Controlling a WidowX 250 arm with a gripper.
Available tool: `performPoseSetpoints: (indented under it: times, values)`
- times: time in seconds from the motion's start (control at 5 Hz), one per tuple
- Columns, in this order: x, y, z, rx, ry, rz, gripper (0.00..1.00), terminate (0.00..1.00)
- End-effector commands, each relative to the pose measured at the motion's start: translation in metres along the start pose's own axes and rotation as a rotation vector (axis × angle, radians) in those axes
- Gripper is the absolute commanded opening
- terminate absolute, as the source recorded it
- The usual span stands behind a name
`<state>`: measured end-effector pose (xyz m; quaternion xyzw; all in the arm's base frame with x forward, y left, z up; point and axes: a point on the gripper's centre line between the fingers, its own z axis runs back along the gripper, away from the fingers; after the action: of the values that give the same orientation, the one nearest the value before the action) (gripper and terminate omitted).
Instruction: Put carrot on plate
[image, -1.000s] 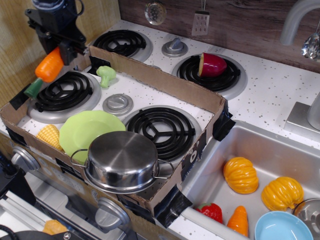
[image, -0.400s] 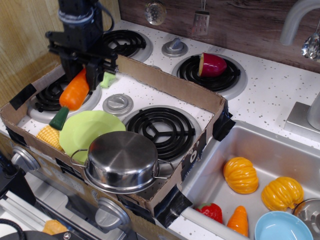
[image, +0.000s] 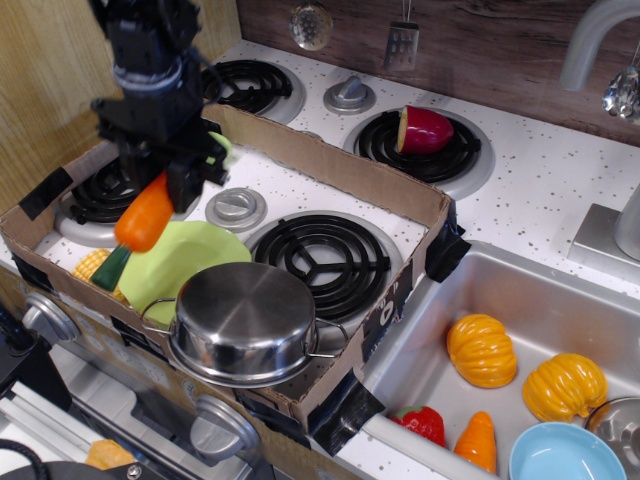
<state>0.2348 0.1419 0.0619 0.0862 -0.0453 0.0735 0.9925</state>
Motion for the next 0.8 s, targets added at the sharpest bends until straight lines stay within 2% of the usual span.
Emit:
performPoseSetpoints:
  times: [0.0,0.2,0.4,0.6]
  values:
    - [0.004,-0.004,0.01,-0.001,-0.003,-0.018,0.0,0.0]
    - [0.001,-0.015,0.006,-0.02,0.001,-0.018,0.0,0.0]
    - [0.001,-0.023,0.001,-0.041,-0.04,-0.005,0.0,0.0]
    - [0.006,-0.019,0.002,-0.066,-0.041,-0.018,1.0,0.0]
